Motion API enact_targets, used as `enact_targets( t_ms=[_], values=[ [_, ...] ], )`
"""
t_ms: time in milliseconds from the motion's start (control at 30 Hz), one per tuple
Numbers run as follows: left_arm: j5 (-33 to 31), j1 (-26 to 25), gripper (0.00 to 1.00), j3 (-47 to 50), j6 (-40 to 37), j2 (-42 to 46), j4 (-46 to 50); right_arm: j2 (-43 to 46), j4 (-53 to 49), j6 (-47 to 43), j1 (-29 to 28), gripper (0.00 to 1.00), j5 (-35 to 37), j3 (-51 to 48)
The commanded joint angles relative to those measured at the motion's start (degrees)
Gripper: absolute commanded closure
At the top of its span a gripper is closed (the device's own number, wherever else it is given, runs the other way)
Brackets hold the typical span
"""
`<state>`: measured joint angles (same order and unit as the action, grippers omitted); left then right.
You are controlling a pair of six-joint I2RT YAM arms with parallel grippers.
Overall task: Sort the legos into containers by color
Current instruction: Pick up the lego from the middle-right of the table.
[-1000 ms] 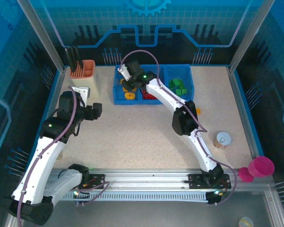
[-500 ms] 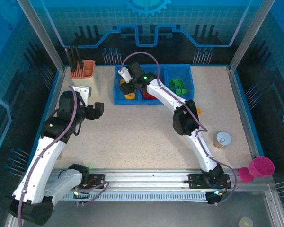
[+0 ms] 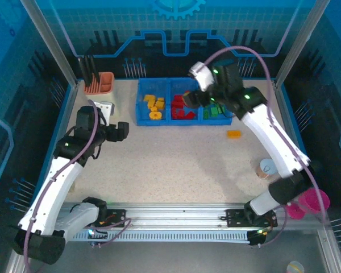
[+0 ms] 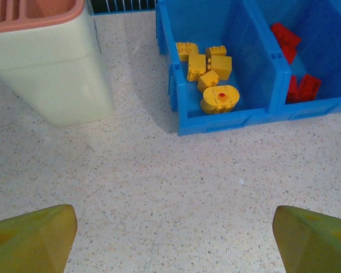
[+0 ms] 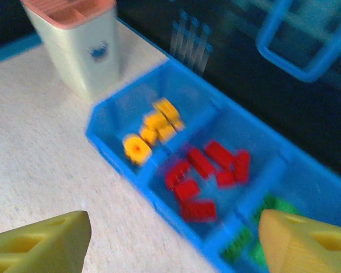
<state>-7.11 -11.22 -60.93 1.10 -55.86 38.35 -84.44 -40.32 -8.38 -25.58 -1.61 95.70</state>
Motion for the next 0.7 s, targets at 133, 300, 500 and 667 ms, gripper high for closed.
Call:
enact_targets(
  t_ms=[133, 300, 500, 667],
  values=[
    [4.26, 0.68, 0.10, -3.78, -1.10, -3.81, -2.70, 15.90, -4.33, 14.19, 18.78, 0.22, 2.68, -26.96],
    [4.51, 0.68, 0.09, -6.27, -1.44, -8.14, -3.15, 19.51, 0.10, 20.68, 28.09, 0.20, -1.12, -37.34],
    [3.24, 0.67, 0.06, -6.77, -1.73, -9.55, -3.64, 14.51, 5.64, 22.42, 32.31, 0.21, -3.79, -40.36],
    [2.76, 0.65, 0.04, -5.54, -1.06, -9.27, -4.03, 6.00, 9.71, 24.18, 34.79, 0.19, -7.95, -38.30]
  ],
)
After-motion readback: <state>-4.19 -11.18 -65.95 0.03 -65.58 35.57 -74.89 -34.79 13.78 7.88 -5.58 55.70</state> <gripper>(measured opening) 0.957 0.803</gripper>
